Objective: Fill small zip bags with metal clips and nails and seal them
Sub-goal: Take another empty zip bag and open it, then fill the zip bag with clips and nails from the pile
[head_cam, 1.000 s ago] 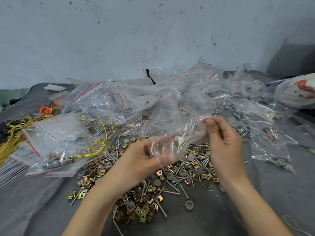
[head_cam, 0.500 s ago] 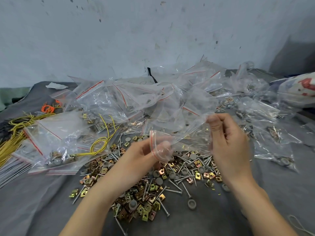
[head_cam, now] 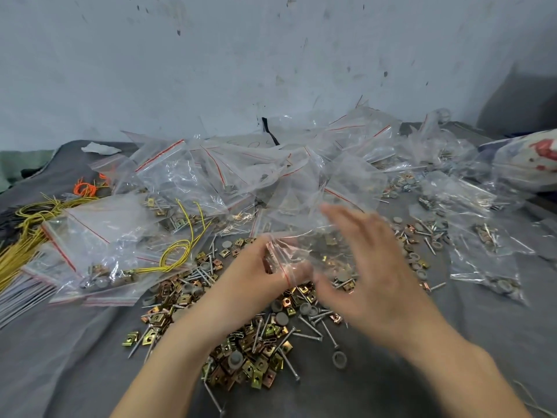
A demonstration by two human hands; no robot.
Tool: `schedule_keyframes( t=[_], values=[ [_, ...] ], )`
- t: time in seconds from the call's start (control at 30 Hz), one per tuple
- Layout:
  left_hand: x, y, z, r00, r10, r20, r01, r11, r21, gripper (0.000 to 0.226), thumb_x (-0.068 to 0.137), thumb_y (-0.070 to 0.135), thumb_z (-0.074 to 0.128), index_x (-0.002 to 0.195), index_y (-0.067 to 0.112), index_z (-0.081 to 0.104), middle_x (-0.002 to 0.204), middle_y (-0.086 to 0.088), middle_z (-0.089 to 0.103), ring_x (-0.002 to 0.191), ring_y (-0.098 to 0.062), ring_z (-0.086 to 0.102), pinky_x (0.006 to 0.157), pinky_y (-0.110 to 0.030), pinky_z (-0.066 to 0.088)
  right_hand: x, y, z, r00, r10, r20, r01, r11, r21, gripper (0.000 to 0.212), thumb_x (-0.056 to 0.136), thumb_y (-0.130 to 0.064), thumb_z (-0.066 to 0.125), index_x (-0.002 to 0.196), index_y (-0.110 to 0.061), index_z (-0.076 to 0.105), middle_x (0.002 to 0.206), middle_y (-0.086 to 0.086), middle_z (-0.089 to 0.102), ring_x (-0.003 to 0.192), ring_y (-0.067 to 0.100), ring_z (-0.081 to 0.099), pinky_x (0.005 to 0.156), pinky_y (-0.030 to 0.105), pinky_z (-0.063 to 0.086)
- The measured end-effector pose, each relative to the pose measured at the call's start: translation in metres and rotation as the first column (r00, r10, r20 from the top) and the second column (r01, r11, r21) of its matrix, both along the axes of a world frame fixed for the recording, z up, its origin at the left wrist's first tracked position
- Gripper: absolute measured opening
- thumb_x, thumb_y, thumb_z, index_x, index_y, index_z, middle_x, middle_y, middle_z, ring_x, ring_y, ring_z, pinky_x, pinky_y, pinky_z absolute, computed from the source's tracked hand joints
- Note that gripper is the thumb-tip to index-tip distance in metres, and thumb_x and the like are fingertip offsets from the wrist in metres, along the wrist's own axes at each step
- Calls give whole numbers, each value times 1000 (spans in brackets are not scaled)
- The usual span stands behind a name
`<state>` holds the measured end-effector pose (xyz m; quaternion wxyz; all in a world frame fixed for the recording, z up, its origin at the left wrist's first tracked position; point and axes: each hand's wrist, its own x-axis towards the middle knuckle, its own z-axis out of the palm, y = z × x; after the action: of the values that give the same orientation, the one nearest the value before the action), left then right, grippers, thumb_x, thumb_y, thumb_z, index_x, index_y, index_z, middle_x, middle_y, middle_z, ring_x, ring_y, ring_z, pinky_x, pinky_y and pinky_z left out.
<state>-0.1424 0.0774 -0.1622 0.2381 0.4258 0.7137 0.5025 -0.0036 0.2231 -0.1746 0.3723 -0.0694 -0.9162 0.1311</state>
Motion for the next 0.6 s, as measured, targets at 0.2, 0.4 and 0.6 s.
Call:
schedule_keyframes(
  t=[0.2, 0.4, 0.6],
  values=[
    [11, 4, 1, 998, -59, -5, 58, 998, -20, 39, 87, 8, 69, 121, 24, 57, 106, 2, 72, 99, -17, 69, 86, -38, 55, -8, -14, -11, 990, 4, 142, -30, 983, 182, 77, 82, -54, 53, 150, -25, 31, 144, -2, 45, 141, 19, 38, 121, 51, 17],
    [27, 9, -3, 993, -117, -30, 116, 993, -35, 49, 81, -6, 57, 124, 16, 51, 106, 5, 68, 94, 8, 63, 78, -9, 48, -13, -16, -20, 992, 42, 119, -61, 985, 163, 64, 82, -45, 58, 140, -21, 50, 132, -3, 55, 122, 18, 56, 118, 50, 31],
    [26, 10, -4, 995, -96, -3, 95, 994, -51, 49, 83, 4, 61, 127, 22, 51, 108, 8, 67, 98, 3, 63, 83, -16, 51, -10, -11, -25, 992, 56, 116, -71, 988, 134, 65, 81, -50, 61, 138, -19, 50, 132, -3, 58, 120, 16, 57, 116, 47, 33]
  ],
)
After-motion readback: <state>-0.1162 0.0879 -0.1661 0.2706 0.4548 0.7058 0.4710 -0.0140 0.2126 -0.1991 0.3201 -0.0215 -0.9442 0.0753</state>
